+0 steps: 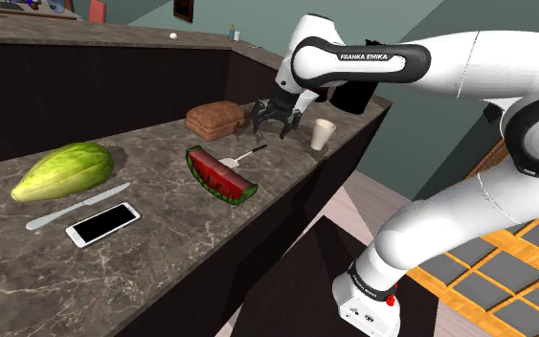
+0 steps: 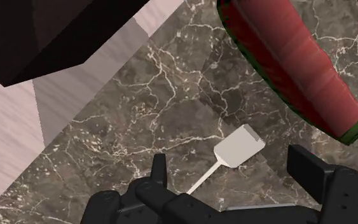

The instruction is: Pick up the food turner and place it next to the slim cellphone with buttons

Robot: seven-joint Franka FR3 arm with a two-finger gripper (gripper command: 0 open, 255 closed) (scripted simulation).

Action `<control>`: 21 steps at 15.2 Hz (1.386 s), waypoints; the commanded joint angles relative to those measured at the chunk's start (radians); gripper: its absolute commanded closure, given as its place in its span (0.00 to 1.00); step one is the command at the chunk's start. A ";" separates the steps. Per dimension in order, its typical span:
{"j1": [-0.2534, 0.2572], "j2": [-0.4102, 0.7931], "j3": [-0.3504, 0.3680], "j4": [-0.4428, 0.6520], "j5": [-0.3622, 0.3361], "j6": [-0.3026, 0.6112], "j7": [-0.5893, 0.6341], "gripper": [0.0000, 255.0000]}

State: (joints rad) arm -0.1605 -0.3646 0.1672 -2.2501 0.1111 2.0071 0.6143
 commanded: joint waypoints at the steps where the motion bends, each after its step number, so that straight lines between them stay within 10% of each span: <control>1: -0.025 0.084 0.030 0.032 -0.023 0.045 0.121 0.00; 15: -0.094 0.593 0.014 0.350 -0.234 0.130 0.852 0.00; 21: -0.092 0.648 -0.001 0.341 -0.249 0.188 0.890 0.00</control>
State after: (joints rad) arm -0.2541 0.2758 0.1667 -1.9056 -0.1352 2.1834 1.5000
